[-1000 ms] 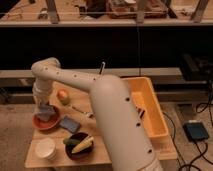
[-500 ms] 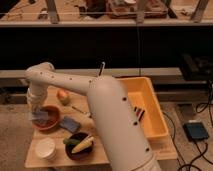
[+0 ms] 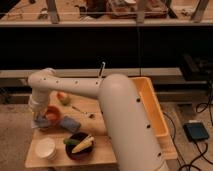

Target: Wipe red bowl with towel

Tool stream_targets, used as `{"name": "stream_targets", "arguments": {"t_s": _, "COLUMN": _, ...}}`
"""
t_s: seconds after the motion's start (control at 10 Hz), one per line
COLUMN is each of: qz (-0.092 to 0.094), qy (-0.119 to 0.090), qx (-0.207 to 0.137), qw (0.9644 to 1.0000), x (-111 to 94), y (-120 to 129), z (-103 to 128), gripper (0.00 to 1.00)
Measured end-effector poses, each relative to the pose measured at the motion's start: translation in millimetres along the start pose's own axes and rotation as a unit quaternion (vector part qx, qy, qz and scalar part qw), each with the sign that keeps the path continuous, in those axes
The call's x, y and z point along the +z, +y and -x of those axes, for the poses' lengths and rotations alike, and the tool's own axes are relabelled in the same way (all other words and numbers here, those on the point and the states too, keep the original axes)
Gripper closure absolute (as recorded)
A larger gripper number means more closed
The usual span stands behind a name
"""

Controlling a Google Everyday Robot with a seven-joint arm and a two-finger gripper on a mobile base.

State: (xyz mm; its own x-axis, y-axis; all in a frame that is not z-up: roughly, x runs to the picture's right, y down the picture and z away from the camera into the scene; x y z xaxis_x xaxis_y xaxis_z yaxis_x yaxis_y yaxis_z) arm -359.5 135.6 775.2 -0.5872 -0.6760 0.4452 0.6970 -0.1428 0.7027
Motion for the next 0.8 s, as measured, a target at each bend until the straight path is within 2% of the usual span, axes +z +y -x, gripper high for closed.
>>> {"name": "stream_targets", "arguments": {"t_s": 0.2, "qz": 0.007, "qy": 0.0, "qx": 0.023, "qw": 0.9997, "x": -6, "y": 23, "z": 12, "gripper": 1.0}}
{"name": "stream_targets", "arguments": {"t_s": 0.4, "qz": 0.023, "qy": 0.004, "qx": 0.052, "qw": 0.9984, "x": -15, "y": 56, "z": 14, "gripper": 1.0}}
{"name": "stream_targets", "arguments": {"t_s": 0.6, "qz": 0.038, "qy": 0.006, "qx": 0.068, "qw": 0.9969, "x": -20, "y": 79, "z": 2, "gripper": 1.0}}
{"name": "stream_targets", "arguments": {"t_s": 0.8, "qz": 0.047, "qy": 0.009, "qx": 0.067, "qw": 0.9966, "x": -22, "y": 87, "z": -16, "gripper": 1.0}}
